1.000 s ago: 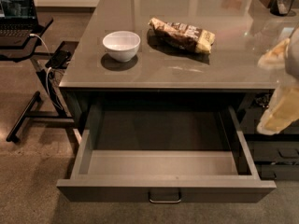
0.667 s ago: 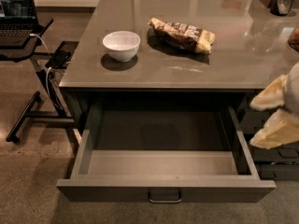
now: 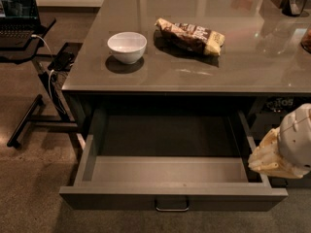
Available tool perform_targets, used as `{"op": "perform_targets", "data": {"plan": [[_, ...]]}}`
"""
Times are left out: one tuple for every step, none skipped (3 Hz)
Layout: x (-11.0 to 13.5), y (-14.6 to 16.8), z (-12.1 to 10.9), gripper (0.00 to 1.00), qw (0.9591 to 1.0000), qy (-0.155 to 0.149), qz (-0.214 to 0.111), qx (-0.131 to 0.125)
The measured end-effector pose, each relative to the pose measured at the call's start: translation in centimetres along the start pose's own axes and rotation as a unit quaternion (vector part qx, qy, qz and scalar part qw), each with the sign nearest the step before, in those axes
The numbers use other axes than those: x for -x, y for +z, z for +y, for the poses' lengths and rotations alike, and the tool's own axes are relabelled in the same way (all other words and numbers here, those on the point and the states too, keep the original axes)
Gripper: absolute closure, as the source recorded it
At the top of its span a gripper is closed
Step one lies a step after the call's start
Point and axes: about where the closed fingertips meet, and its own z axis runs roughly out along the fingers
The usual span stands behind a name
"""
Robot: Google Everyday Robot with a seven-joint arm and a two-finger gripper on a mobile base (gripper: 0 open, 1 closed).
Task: Close top drawer
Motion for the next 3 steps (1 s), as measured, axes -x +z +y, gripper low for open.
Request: {"op": "perform_targets", "data": {"plan": [[0.1,-0.1,-0.1,1.00,1.0000,0.000,0.000,-0.001],[-0.6,2.9,0.9,1.00,0.9996,0.014,-0.009,0.025],[-1.3,7.8,2.9,1.00,0.9972,0.029,-0.034,0.061]]}}
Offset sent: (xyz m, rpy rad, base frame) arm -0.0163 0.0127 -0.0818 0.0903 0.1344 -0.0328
